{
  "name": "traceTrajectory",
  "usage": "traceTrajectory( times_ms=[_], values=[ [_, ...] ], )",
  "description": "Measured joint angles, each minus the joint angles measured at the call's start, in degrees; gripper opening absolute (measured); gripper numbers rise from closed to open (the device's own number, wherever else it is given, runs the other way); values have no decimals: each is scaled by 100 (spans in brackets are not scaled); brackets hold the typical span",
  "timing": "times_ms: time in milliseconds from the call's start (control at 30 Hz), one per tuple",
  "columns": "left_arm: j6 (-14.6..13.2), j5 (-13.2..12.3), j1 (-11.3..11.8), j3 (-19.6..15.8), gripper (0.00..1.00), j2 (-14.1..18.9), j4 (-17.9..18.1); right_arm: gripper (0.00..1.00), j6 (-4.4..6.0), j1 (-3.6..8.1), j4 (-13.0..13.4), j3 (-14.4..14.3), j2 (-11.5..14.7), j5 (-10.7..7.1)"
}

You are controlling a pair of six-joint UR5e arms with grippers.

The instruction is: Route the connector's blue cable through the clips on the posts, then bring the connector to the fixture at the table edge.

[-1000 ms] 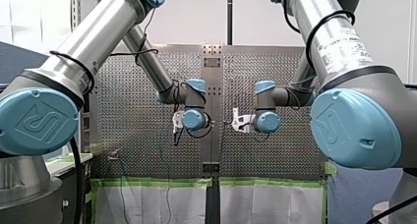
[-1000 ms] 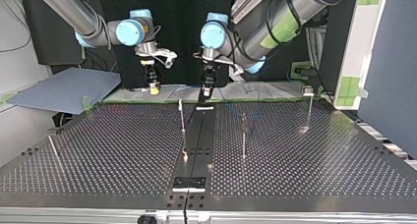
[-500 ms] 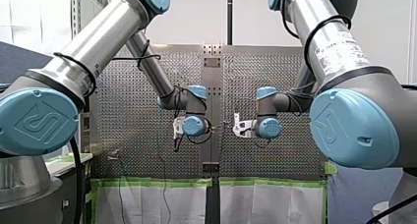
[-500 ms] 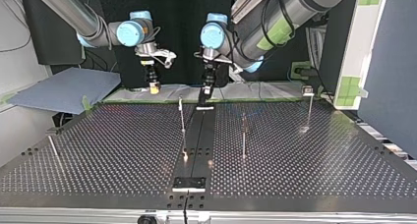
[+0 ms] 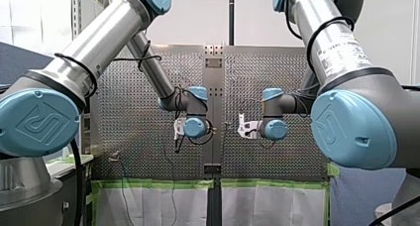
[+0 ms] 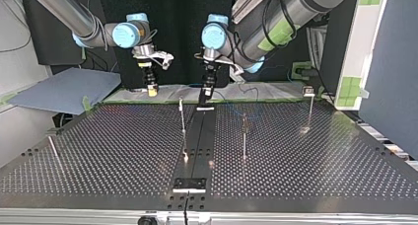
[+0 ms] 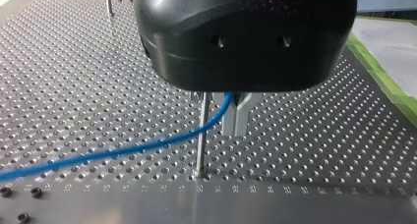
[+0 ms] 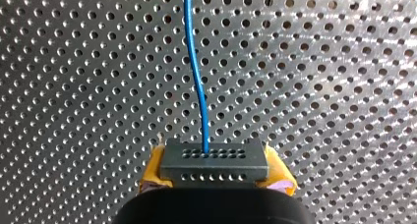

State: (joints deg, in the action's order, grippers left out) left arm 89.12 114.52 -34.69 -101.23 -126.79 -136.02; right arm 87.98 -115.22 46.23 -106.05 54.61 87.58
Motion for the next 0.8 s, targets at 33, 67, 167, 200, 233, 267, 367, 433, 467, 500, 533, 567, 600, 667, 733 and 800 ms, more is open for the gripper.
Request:
traceTrajectory(
  times_ms=[33,67,167,200,233,267,367,433,467,500,533,567,600,667,733,800],
  values=[
    [-6,-21,-2,1,3,0,11,0,-2,1,7,0,0,-24],
    [-10,-40,-2,6,3,0,19,0,-4,3,18,0,0,-48],
    [-25,-73,-10,14,3,1,34,0,-4,18,37,0,-2,-73],
    [-42,-78,-13,15,3,1,36,0,-3,25,42,0,-3,-78],
    [-58,-80,-17,15,3,1,37,0,-2,32,46,0,-4,-84],
    [-77,-79,-21,16,3,1,38,0,2,41,51,0,-5,-101],
    [-151,-40,-42,16,3,1,39,0,17,70,71,0,-6,-172],
    [-213,8,-54,17,3,0,43,0,26,89,89,0,-6,-207],
    [-239,27,-59,17,3,0,46,0,30,101,102,0,-6,-224],
    [-272,52,-64,18,3,0,50,0,32,111,112,0,-6,-238],
    [-294,70,-68,18,3,1,52,0,33,120,122,0,-6,-253],
    [-313,86,-70,18,3,1,54,0,35,131,137,0,-7,-274],
    [-330,102,-72,18,3,-1,59,0,35,138,150,0,-8,-292],
    [-346,114,-73,19,3,-3,70,0,40,153,183,0,-12,-331],
    [-355,117,-74,30,3,-3,77,0,45,165,204,0,-15,-353],
    [-358,115,-79,41,3,-5,81,0,47,179,218,0,-22,-364]
  ],
)
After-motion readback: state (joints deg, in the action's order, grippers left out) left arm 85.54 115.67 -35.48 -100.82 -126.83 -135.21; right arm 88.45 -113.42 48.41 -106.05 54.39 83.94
